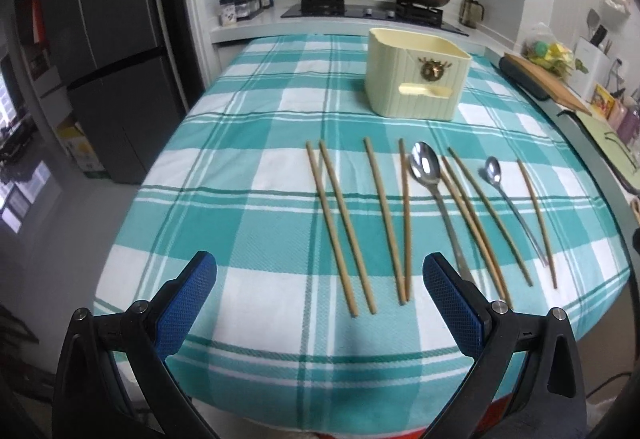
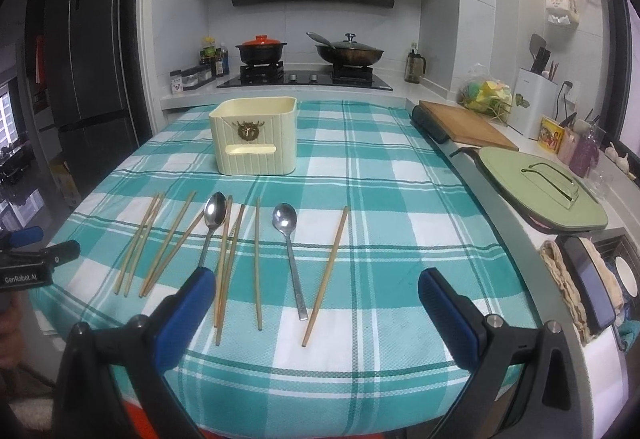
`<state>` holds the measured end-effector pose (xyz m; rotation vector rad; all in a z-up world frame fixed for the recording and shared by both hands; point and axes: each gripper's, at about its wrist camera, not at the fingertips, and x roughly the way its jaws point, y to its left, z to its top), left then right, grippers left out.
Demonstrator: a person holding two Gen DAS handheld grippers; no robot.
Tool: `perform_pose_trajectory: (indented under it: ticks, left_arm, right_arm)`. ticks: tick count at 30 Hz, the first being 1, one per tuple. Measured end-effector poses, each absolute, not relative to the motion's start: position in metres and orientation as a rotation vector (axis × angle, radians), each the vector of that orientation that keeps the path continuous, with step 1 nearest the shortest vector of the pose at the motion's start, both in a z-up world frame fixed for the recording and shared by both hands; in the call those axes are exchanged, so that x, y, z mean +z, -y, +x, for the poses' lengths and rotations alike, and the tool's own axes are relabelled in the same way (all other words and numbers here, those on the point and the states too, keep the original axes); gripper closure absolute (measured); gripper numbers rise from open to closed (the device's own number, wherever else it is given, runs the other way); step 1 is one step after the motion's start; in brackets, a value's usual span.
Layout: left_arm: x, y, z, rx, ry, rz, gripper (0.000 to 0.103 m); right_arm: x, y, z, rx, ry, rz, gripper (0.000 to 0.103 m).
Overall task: Organize utensils
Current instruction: 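Lower both grippers toward the row of wooden chopsticks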
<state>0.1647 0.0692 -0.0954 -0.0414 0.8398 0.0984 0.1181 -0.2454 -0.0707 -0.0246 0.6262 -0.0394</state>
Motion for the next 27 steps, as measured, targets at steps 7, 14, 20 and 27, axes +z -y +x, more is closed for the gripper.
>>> perform_pose_trajectory:
  ticks: [7,14,20,27]
  left_arm:
    - [-0.133,-0.097,0.24,0.16,-0.939,-0.065,0.0]
    - [-0.168,-0.099,0.284,0.183,-1.018,-0.019,0.0]
    - [-0.189,-0.108,0.304,0.224,-1.064,0.005,0.0]
    - [-0.193,-0.116,0.313,0.207,-1.074,-0.017,0.0]
  right_arm:
    - [-0.084,0.269,0.144,-0.058,-0.692,0.041,0.0]
    - [-0.092,0.279,0.159,-0.076,-0.724,0.045,0.0]
    - [-0.097,0.288,0.171,-0.107,-0.739,0.044,0.0]
    - [-0.115,0.292,0.206,-0.112,-0.784,-0.008,0.0]
